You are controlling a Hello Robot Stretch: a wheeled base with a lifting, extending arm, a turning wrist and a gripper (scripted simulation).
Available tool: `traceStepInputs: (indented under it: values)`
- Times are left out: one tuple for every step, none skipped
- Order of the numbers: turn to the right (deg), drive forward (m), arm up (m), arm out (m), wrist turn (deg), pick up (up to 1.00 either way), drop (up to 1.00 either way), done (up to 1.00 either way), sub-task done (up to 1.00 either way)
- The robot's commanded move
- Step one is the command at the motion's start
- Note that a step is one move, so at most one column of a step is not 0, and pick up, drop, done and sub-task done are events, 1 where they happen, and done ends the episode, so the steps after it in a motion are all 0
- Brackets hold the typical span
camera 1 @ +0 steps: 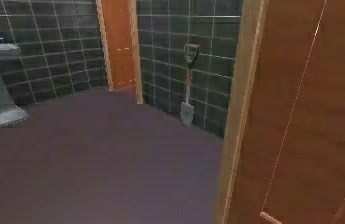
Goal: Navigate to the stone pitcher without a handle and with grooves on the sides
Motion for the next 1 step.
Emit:
traceStepInputs:
  values:
    - [36.0, 0.0, 0.0, 0.0, 0.0, 0.0, 0.0, 0.0, 0.0]
